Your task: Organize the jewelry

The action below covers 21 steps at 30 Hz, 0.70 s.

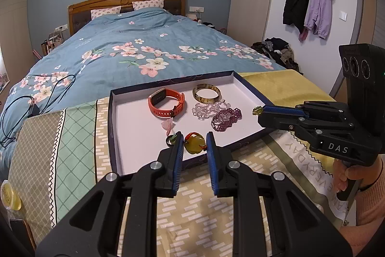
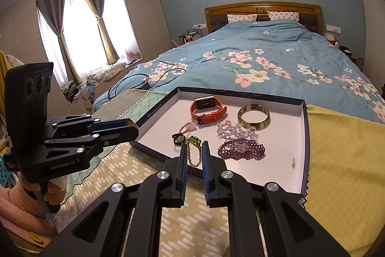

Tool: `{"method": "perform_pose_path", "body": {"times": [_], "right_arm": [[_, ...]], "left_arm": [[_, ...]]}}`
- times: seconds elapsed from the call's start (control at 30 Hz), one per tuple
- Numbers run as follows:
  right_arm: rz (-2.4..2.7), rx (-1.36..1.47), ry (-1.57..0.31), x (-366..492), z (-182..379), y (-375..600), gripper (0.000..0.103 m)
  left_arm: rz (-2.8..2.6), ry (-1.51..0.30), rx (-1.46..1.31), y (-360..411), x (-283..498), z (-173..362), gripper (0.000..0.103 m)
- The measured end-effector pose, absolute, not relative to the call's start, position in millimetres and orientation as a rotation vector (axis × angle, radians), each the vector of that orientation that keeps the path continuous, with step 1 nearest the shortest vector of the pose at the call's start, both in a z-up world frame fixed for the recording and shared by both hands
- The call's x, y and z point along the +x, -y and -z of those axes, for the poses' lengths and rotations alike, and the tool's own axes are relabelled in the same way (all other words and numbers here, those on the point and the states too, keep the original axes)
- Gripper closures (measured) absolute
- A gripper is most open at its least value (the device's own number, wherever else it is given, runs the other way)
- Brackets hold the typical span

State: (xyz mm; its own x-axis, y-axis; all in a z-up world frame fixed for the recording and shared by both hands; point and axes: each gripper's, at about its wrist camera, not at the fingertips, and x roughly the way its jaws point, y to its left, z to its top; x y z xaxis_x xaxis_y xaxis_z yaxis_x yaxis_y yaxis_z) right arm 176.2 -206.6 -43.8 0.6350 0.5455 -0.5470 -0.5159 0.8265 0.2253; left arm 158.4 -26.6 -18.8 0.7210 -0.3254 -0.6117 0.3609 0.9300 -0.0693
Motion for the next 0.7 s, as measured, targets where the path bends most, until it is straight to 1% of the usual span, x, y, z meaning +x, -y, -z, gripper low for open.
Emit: {"method": "perform_pose_path", "body": {"times": [0.7], "right_arm": [[-0.596,0.063,-0.641,189,45,211,0.093]], "left_arm": [[0.361,-0.654,0.067,26,172,19,0.083]]}}
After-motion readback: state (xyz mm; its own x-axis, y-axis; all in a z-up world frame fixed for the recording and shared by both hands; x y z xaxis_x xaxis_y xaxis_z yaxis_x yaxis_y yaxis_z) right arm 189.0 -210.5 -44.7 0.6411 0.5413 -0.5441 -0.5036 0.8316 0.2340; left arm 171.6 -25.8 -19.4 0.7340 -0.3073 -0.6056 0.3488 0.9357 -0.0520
